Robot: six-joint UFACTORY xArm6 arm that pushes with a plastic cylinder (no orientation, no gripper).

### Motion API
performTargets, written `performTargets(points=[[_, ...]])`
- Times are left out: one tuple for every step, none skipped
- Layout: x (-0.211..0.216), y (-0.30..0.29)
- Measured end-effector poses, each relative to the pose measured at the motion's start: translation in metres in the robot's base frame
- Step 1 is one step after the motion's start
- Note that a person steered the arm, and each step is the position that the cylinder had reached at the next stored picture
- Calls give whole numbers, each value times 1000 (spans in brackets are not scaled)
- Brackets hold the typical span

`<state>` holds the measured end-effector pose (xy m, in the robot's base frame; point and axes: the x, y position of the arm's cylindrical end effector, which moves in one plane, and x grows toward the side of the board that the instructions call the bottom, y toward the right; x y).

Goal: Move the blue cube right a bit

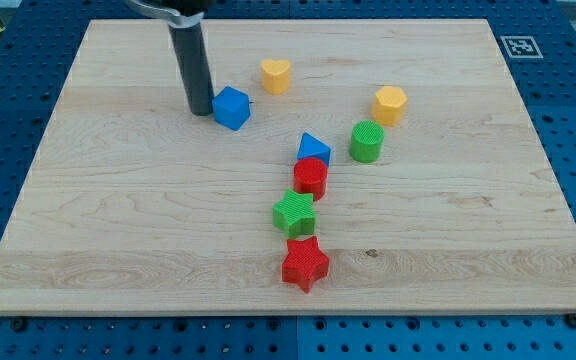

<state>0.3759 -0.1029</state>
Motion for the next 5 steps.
performTargets(points=[[2, 17], [2, 28], [2, 30], [1, -5], [-2, -68]])
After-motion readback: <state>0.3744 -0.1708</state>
